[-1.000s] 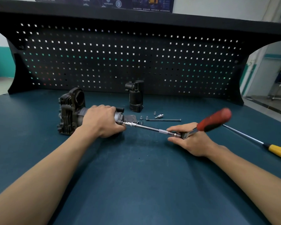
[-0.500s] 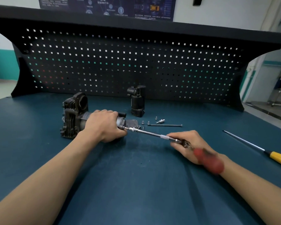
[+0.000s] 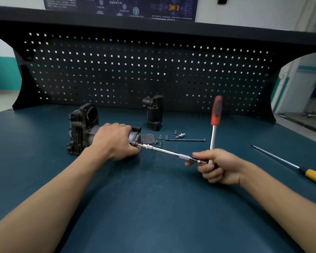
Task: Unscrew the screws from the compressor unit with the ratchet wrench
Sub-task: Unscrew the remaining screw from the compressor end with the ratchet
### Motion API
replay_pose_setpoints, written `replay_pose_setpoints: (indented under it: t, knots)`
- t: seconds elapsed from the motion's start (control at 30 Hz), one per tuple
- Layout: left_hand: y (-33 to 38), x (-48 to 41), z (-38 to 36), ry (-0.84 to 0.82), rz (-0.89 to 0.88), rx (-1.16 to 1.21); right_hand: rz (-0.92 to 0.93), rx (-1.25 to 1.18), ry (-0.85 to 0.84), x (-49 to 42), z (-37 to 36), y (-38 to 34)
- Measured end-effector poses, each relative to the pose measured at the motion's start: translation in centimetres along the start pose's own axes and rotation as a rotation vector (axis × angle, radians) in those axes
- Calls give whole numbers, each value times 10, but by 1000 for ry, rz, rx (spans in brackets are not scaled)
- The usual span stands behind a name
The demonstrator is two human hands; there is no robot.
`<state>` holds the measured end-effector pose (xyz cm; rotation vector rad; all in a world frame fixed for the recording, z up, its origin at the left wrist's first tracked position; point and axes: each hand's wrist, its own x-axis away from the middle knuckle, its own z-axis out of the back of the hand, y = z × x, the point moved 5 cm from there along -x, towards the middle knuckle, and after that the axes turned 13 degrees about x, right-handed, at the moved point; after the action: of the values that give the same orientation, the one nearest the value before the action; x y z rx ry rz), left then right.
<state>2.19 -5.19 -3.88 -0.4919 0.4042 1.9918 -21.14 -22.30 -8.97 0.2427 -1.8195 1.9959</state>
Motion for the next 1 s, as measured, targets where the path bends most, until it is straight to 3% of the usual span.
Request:
replay_pose_setpoints:
  t: [0.17, 0.43, 0.57, 0.73, 0.93, 1.0]
  knots:
    - [1, 1, 1, -5, -20, 16, -123, -294, -23, 0, -4, 2]
    - [-1, 0, -1, -11, -11, 21, 31, -121, 144, -1, 0, 5]
    - [-2, 0, -2, -21, 4, 17, 223, 104, 291, 2, 2, 1]
    - [-3, 0, -1, -18, 6, 15, 488, 692, 534, 17, 6, -17]
    - [-3, 0, -3, -32, 22, 19, 561, 927, 561, 18, 2, -12]
    - [-3, 0, -3, -31, 20, 18, 641, 1065, 642, 21, 4, -13]
